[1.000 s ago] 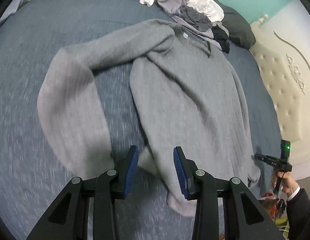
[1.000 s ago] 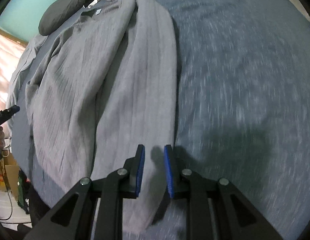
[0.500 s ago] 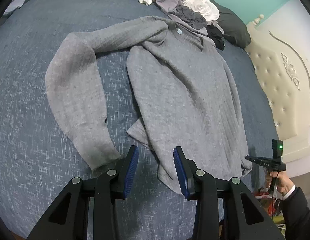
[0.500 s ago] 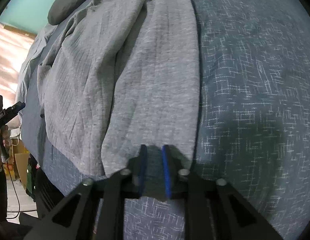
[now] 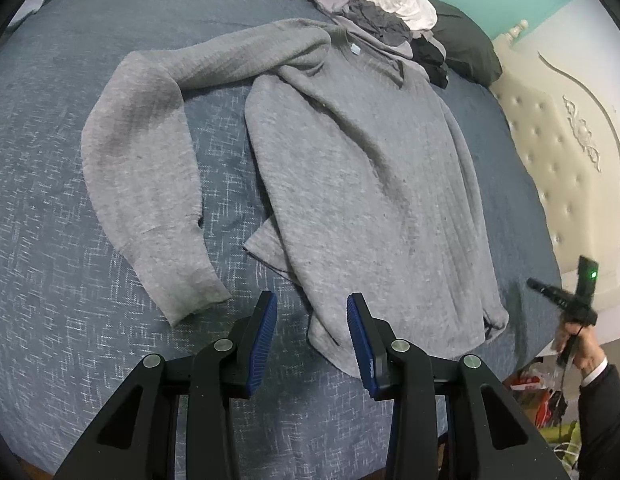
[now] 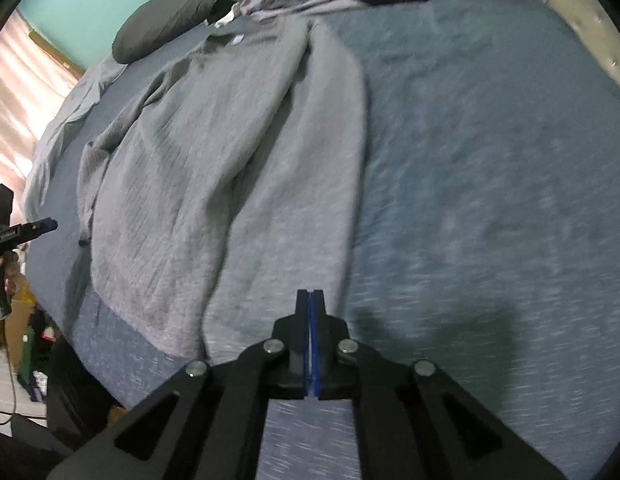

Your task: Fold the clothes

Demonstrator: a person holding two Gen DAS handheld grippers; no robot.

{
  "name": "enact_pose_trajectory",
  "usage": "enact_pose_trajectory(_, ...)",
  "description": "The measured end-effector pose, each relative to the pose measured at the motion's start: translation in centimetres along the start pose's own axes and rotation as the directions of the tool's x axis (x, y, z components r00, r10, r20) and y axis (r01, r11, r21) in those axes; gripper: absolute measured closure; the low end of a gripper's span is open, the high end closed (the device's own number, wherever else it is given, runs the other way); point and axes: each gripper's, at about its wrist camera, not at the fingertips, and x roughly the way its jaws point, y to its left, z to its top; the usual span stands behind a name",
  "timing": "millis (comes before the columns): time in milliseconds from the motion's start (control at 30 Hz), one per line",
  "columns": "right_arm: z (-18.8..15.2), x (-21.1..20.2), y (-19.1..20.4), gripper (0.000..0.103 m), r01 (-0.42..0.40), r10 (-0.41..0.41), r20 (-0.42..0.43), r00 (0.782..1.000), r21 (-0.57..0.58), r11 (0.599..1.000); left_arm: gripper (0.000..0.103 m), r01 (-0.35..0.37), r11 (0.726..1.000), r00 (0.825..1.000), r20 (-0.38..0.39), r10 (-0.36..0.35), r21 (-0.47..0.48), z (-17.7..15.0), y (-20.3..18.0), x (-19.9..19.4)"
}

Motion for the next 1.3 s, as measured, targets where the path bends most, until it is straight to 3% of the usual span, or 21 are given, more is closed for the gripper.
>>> enact_pose_trajectory(167,0.5,-3.3,-4.9,0.103,0.078,-0.079,0.030,0.996,0.015,0.997,0.063,-0.004,1.000,1.000,-0.011,0.004,0.004,-0.3,-0.3,0.5)
enact_pose_trajectory(267,0.6,-3.7,-6.2,0.103,0.047,-0.048,0.028,0.998,0.046,0.998,0.063,-0.003,1.000,1.000,-0.014,0.003,0.005,-0.4,-0.5,0.7)
enact_pose_trajectory(367,0.0,-2.0,-5.6,0.101,-0.041,0.043,-0.050,0.998,0.043,0.998,0.063,-0.005,1.000,1.000,-0.014,0.005,0.008,-0.2,-0.7,0.7)
enact_pose_trajectory(500,-1.1,0.4,-4.2,0.099,-0.091,0.096,-0.097,0.991,0.048,0.995,0.063,-0.010,1.000,1.000,-0.013,0.010,0.017,-0.2,-0.9,0.5)
enact_pose_trajectory(567,-1.4,1.5,-3.8,0.081,-0.117,0.124,-0.105,0.987,0.072,0.991,0.063,-0.012,1.000,1.000,-0.012,0.012,0.023,-0.2,-1.0,0.3)
enact_pose_trajectory(767,-1.9,4.2,-2.6,0.056,-0.162,0.176,-0.131,0.976,0.111,0.980,0.063,-0.019,1.000,1.000,-0.012,0.020,0.013,-0.2,-0.5,0.3)
enact_pose_trajectory(1000,-2.2,6.7,-2.3,0.056,-0.142,0.164,-0.185,0.969,0.126,0.982,0.063,-0.017,1.000,1.000,-0.019,0.017,0.009,-0.5,-0.1,0.4)
enact_pose_trajectory(1067,-2.4,7.1,-2.2,0.084,-0.136,0.157,-0.190,0.969,0.118,0.984,0.063,-0.020,1.000,1.000,-0.018,0.021,0.010,-0.5,0.0,0.4)
enact_pose_trajectory(1167,-2.6,7.3,-1.8,0.096,-0.138,0.156,-0.190,0.969,0.106,0.985,0.063,-0.023,1.000,1.000,-0.017,0.024,0.005,-0.4,0.2,0.3)
enact_pose_trajectory(1300,-2.5,6.8,-1.1,0.098,-0.147,0.160,-0.169,0.973,0.083,0.986,0.063,-0.023,1.000,1.000,-0.017,0.023,0.004,-0.3,0.3,0.3)
